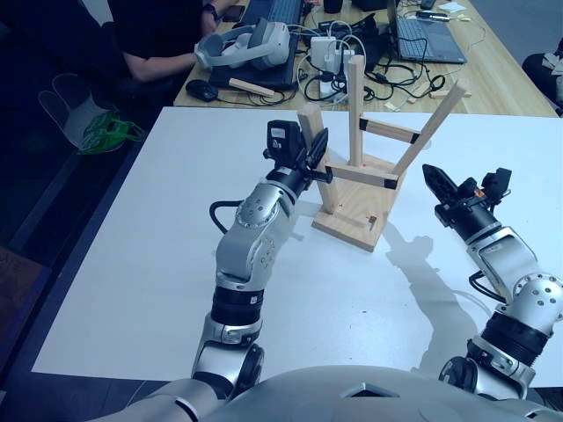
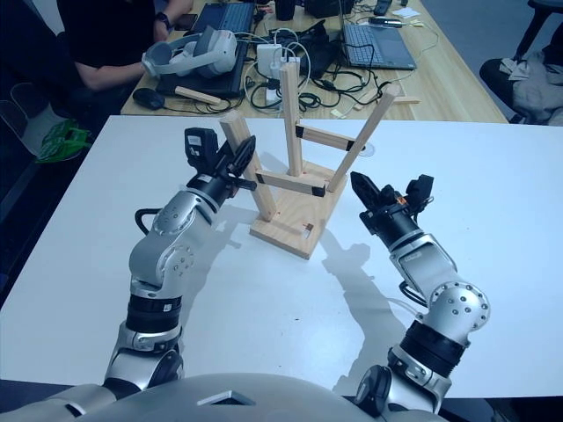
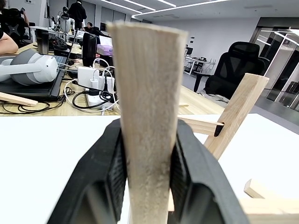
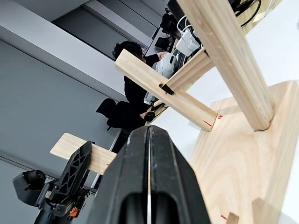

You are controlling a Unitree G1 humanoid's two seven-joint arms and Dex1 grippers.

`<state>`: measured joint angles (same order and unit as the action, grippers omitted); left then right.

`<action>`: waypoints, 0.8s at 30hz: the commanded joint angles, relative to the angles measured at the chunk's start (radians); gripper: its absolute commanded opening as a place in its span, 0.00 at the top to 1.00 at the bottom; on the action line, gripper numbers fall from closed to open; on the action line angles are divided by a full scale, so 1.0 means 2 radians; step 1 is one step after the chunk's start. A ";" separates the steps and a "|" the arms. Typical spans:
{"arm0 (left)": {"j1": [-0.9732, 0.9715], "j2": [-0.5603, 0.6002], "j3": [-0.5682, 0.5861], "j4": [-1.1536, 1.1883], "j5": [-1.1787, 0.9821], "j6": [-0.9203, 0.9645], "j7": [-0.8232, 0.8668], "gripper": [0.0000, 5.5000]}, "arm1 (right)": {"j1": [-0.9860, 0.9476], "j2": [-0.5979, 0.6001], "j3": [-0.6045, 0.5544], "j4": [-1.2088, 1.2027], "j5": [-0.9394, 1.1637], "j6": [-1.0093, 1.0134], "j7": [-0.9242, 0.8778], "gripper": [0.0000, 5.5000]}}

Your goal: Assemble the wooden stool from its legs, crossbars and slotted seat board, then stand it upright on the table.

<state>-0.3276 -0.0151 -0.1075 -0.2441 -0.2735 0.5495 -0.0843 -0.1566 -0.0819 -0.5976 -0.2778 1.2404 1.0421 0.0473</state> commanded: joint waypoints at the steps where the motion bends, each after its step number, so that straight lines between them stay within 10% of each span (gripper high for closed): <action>1: 0.010 0.007 -0.002 -0.018 0.011 0.038 0.012 0.81 | 0.008 -0.013 0.016 0.003 0.012 -0.013 -0.009 1.00; 15: 0.021 0.021 -0.078 0.052 0.096 -0.072 -0.005 0.81 | 0.014 -0.025 0.028 0.018 0.048 -0.070 -0.039 1.00; 24: -0.074 -0.053 0.007 0.236 0.032 -0.106 0.002 0.81 | 0.010 -0.032 0.052 0.026 0.053 -0.093 -0.048 1.00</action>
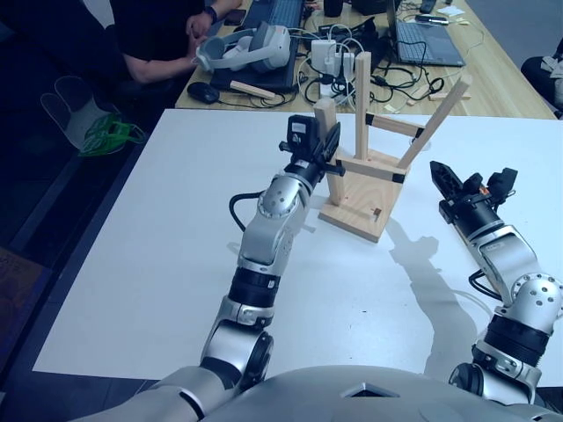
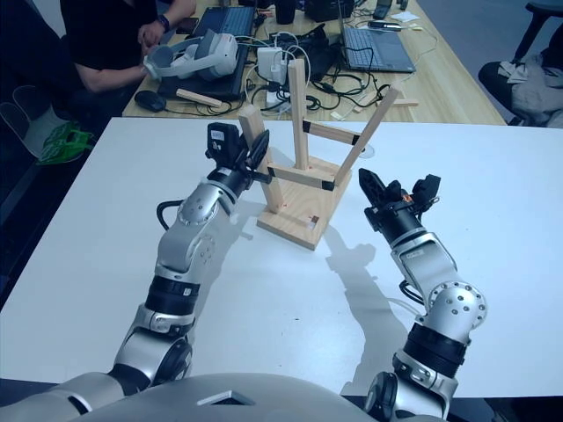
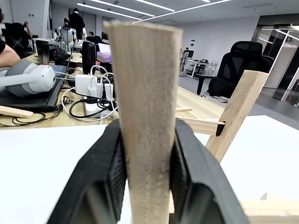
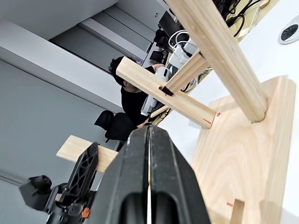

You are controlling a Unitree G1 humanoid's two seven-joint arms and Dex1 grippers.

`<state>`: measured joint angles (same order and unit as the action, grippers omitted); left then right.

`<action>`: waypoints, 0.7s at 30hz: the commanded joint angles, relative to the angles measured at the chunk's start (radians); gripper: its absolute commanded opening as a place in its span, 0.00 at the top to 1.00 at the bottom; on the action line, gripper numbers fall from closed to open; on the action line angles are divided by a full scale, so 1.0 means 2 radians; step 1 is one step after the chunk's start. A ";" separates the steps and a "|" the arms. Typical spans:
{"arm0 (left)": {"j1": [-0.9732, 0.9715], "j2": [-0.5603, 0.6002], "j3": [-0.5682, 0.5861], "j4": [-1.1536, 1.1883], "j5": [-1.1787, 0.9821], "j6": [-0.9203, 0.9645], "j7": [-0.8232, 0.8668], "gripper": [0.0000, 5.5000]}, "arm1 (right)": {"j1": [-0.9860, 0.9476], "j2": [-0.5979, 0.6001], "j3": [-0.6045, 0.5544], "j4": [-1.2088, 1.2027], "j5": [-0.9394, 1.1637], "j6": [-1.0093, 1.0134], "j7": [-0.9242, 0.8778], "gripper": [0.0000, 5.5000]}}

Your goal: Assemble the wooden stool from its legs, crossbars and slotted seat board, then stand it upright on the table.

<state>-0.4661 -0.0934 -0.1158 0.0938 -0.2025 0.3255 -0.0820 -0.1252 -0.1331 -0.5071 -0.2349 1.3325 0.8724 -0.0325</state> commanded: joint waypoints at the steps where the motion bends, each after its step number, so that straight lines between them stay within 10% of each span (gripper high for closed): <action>1: -0.011 -0.022 0.017 0.084 -0.003 -0.002 0.005 0.81 | -0.006 -0.007 0.008 0.006 0.008 -0.012 -0.008 1.00; 21: -0.014 -0.039 0.011 0.140 0.041 -0.069 0.030 0.81 | -0.003 -0.020 0.025 0.021 0.018 -0.034 -0.006 1.00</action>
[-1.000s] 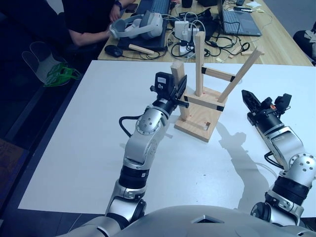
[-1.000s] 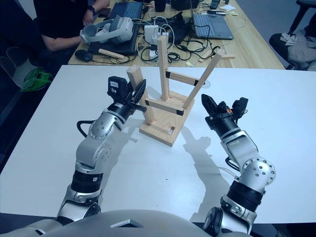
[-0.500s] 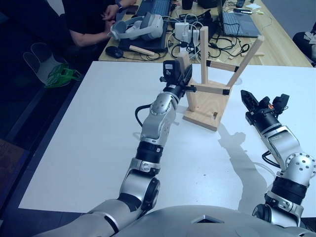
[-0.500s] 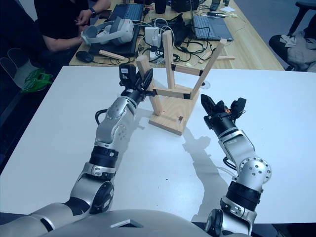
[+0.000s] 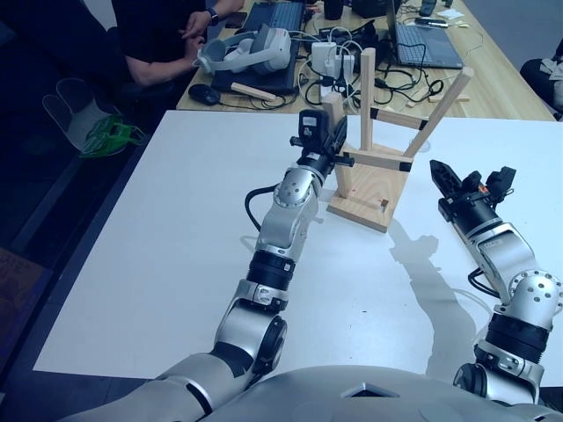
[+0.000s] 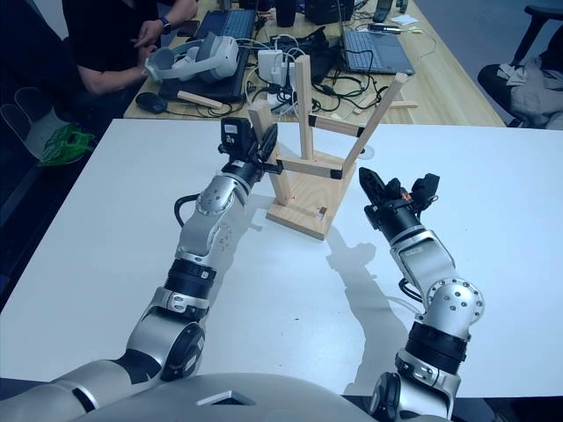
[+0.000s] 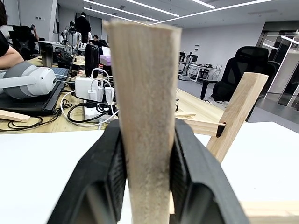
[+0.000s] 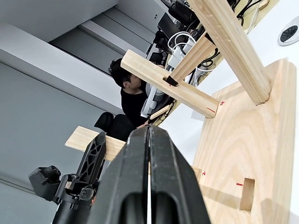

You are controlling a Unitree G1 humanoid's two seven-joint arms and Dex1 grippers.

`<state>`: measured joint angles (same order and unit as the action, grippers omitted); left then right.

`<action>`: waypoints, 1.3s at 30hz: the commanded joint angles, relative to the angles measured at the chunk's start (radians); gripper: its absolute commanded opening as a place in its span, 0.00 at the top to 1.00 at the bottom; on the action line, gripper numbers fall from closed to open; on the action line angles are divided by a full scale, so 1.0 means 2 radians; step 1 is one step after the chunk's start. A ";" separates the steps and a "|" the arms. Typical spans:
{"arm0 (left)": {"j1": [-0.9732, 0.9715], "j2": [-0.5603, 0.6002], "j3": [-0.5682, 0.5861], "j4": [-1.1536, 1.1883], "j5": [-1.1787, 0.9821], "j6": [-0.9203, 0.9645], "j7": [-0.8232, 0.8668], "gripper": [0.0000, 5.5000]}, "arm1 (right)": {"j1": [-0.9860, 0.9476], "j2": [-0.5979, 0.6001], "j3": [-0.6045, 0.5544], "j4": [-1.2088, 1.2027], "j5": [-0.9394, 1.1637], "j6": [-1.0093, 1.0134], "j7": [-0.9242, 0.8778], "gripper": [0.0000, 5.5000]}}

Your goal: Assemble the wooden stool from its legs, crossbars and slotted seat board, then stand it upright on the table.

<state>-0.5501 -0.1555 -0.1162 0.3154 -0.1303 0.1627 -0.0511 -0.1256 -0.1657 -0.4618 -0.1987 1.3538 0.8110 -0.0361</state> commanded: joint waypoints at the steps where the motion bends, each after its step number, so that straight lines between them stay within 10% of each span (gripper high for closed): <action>1: 0.029 -0.010 0.011 0.029 0.004 0.005 0.013 0.81 | -0.002 -0.004 0.003 0.003 0.007 -0.004 -0.004 1.00; 15: 0.040 -0.019 -0.010 0.003 0.012 -0.108 -0.025 0.81 | 0.003 -0.013 0.026 0.001 -0.006 -0.006 0.009 1.00; 39: -0.005 0.014 0.017 -0.162 0.064 -0.062 0.023 0.17 | 0.012 0.009 0.004 -0.007 -0.022 -0.073 -0.068 1.00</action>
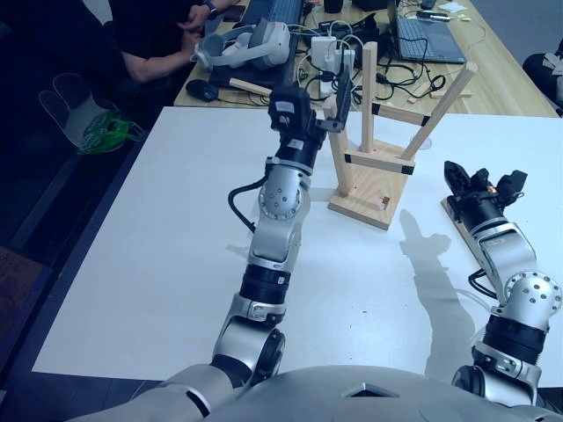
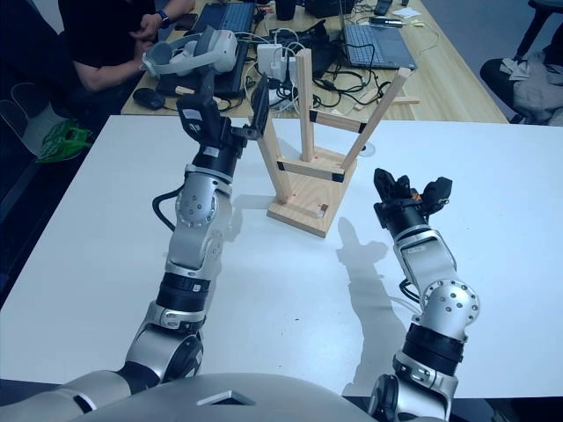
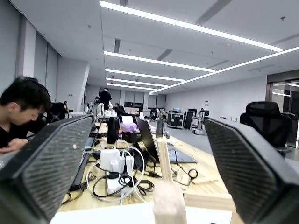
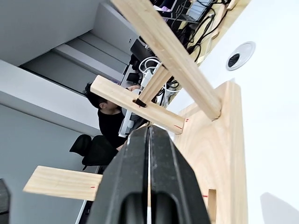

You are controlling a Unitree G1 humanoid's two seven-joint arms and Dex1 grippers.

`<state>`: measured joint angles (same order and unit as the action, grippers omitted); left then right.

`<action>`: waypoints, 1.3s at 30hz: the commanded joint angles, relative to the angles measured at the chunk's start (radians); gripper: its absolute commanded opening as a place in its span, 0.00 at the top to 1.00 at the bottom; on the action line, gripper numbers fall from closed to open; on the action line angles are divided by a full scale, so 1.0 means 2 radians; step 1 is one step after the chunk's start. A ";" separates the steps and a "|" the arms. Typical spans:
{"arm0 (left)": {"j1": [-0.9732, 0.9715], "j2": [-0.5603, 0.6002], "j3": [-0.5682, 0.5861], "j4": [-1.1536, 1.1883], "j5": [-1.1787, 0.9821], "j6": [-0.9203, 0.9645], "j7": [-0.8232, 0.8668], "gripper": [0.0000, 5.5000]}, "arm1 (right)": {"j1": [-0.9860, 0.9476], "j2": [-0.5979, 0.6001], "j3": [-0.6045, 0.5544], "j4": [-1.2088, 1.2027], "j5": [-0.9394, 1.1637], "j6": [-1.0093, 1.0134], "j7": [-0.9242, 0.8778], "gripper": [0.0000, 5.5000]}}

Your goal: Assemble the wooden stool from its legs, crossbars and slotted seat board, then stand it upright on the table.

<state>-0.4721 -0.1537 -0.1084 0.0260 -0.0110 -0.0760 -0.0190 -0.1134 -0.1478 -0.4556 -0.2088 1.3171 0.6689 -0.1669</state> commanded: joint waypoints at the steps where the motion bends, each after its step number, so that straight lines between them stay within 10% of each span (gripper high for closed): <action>1: -0.062 0.019 0.020 -0.017 0.005 0.084 0.010 0.17 | 0.006 -0.001 0.003 -0.001 -0.003 -0.001 0.000 1.00; 8: -0.179 0.070 0.053 0.008 -0.032 0.279 -0.028 0.17 | 0.003 -0.006 0.007 0.008 -0.005 0.000 0.011 1.00; 18: -0.086 0.066 -0.039 -0.013 -0.040 0.430 -0.080 0.17 | 0.001 -0.005 0.015 0.009 -0.007 0.001 0.017 1.00; 27: -0.172 0.049 0.022 -0.058 -0.062 0.326 -0.067 0.17 | 0.005 -0.002 0.016 0.012 -0.003 0.001 0.023 1.00; 39: -0.211 0.078 0.010 0.242 -0.003 0.253 -0.059 0.17 | -0.005 -0.001 0.024 0.020 -0.009 -0.002 0.028 1.00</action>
<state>-0.9622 0.0182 -0.0585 0.4640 -0.0395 0.4147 -0.1350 -0.1151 -0.1542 -0.4135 -0.1689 1.3076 0.6663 -0.1058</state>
